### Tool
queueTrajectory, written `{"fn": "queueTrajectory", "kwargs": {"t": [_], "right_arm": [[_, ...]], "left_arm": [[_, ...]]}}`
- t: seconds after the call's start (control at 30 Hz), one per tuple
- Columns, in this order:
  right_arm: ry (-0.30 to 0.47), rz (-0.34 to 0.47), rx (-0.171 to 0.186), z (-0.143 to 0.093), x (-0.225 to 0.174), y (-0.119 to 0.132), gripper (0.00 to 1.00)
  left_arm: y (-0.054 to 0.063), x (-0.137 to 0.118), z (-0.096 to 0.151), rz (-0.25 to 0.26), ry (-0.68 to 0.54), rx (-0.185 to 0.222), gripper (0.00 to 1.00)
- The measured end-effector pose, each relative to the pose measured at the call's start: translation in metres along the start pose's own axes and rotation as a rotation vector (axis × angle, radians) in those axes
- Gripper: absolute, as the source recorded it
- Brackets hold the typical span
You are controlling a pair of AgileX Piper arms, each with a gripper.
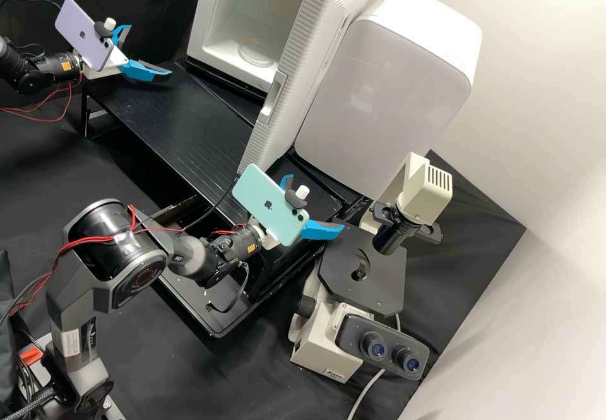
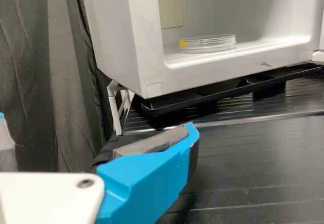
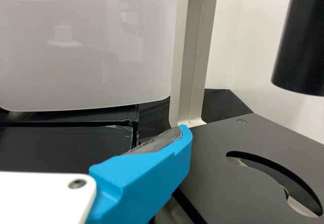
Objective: Take the petri dish out of the incubator
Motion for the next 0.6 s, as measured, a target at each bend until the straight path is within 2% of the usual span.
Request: {"fn": "queueTrajectory", "kwargs": {"t": [0.13,0.33,0.6], "right_arm": [[0.000,0.000,0.000,0.000,0.000,0.000,1.00],[0.000,0.000,0.000,0.000,0.000,0.000,1.00],[0.000,0.000,0.000,0.000,0.000,0.000,1.00]], "left_arm": [[0.000,-0.008,0.011,-0.004,-0.056,-0.001,1.00],[0.003,-0.026,0.038,-0.005,-0.195,0.017,1.00],[0.000,-0.047,0.069,-0.020,-0.354,0.050,1.00]]}}
